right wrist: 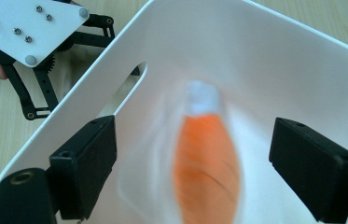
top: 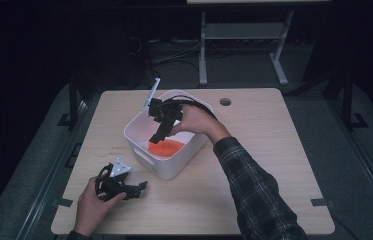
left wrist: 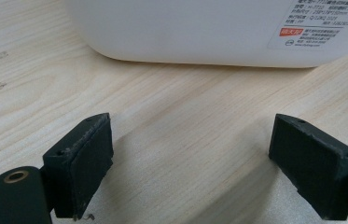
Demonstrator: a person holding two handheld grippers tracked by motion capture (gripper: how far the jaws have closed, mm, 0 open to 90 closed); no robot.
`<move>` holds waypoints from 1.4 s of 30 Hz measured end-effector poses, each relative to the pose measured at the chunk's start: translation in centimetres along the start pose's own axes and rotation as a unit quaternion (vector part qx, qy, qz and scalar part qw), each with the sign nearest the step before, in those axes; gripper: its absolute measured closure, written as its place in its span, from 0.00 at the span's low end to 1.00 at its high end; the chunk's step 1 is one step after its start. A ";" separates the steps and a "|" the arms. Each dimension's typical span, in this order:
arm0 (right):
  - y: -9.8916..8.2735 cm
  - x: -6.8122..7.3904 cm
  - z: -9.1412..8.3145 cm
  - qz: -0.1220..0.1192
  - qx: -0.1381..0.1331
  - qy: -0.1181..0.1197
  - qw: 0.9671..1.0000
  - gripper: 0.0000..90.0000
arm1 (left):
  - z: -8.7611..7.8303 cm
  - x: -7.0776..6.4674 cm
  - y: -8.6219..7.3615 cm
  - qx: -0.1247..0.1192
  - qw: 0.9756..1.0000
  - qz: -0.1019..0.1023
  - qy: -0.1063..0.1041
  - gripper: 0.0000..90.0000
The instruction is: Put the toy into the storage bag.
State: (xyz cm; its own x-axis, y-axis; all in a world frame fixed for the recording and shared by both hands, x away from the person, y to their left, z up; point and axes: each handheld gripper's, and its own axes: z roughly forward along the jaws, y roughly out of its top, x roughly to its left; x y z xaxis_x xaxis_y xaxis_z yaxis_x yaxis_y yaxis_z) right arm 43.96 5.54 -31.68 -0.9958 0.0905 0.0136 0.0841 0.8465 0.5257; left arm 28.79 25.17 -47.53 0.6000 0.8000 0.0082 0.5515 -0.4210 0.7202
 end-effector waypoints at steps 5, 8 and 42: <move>-0.3 0.1 -0.7 0.004 -0.007 -0.006 1.000 0.16 | 0.0 0.0 0.0 0.001 1.000 0.001 0.000 0.14; -0.7 0.0 -1.4 0.011 -0.016 -0.004 1.000 0.16 | 0.0 0.0 0.0 0.000 1.000 0.000 0.001 0.14; -11.9 2.9 -9.1 0.080 -0.087 -0.059 0.991 0.16 | 0.0 0.0 0.0 -0.002 1.000 -0.002 0.001 0.14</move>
State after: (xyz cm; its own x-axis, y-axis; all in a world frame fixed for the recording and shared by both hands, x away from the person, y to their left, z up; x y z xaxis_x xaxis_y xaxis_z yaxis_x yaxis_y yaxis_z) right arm 39.73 -9.06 -30.14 -0.9582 0.2858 0.0136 0.2222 0.7136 0.6644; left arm 28.78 25.14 -47.55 0.5970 0.8022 0.0063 0.5514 -0.4161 0.7231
